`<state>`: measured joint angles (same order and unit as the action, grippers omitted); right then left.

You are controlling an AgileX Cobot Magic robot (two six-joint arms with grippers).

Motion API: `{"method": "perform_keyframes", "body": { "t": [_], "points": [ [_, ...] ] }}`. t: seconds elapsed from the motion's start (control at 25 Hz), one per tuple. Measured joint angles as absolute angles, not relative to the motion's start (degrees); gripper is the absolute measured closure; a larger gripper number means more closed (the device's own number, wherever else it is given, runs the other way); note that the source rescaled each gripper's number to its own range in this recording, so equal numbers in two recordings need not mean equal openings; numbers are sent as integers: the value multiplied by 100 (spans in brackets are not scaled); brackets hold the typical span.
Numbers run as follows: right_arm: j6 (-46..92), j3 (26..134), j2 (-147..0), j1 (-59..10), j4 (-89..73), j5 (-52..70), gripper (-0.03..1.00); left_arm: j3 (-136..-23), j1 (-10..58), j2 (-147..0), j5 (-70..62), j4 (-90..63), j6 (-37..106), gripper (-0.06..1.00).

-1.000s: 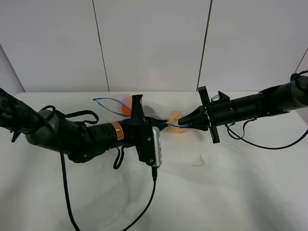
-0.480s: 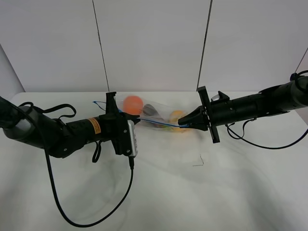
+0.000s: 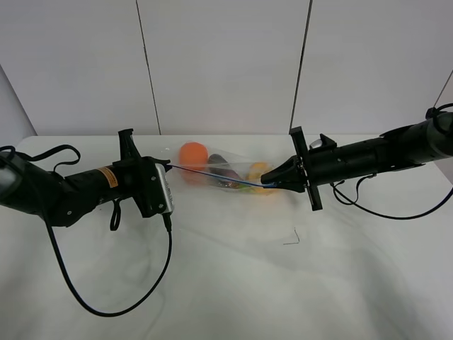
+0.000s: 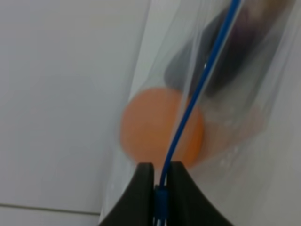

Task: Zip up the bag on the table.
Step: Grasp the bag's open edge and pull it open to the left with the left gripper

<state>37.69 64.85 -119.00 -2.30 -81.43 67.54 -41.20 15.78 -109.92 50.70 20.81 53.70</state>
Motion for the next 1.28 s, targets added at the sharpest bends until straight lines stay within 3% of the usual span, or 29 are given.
{"method": "perform_keyframes", "body": {
  "t": [0.56,0.96,1.04,1.12,1.28],
  "points": [
    [3769,6485,-11900,-253,-8189,6754,97,-4120,786,-10992,5033,2063,5370,94],
    [3769,6485,-11900,-253,-8124,6760,97,-4120,698,-10992,4968,1903,5370,94],
    [3769,6485,-11900,-248,-8083,6764,97,-4120,693,-10992,4968,1903,5370,89],
    [3769,6485,-11900,-233,-8012,6771,97,-4120,655,-10992,4920,1760,5370,77],
    [3769,6485,-11900,-233,-7981,6771,97,-4120,621,-10992,4852,1660,5364,30]
  ]
}}
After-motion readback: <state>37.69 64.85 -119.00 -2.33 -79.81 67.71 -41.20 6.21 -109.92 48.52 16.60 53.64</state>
